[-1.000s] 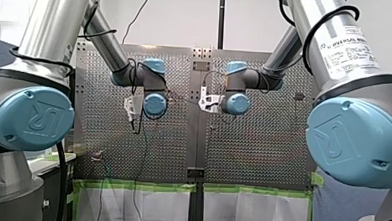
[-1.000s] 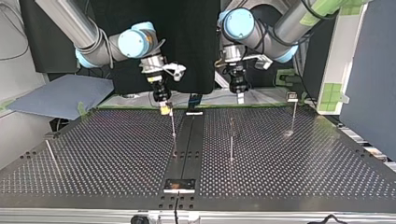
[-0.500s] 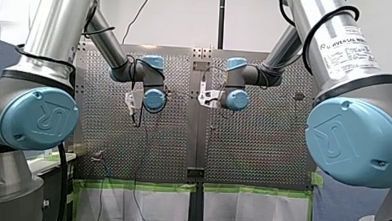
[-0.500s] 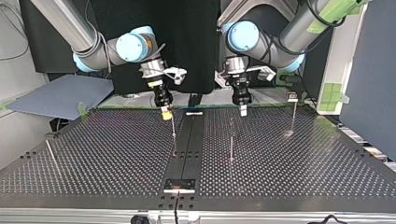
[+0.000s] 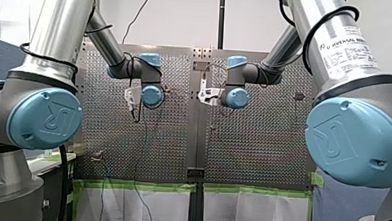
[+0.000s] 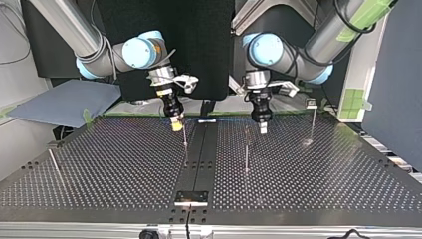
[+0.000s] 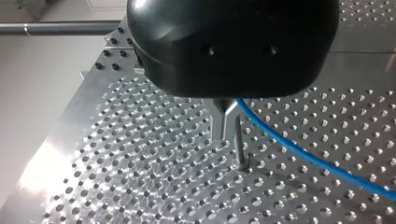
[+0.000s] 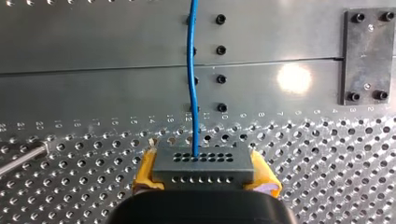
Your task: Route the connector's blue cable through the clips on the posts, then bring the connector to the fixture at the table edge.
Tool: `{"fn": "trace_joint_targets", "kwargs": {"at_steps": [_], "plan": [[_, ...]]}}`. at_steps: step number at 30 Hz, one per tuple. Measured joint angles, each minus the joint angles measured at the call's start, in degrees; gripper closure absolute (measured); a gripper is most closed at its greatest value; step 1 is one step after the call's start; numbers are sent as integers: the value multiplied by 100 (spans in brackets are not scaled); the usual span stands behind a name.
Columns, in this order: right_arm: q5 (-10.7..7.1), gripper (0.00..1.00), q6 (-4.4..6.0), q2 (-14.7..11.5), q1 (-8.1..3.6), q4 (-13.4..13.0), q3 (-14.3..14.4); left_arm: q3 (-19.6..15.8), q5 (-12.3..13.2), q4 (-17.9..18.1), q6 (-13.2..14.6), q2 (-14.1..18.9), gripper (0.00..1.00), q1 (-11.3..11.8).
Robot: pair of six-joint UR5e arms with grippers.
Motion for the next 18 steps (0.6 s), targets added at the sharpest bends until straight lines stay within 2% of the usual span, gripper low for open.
{"fn": "trace_joint_targets", "kwargs": {"at_steps": [11, 18], "plan": [[0, 100, 20, 3, -21, 0, -68, 197, 310, -92, -15, -5, 98, 211], [8, 100, 24, 5, -30, 0, -76, 228, 389, -133, -27, -39, 98, 339]]}}
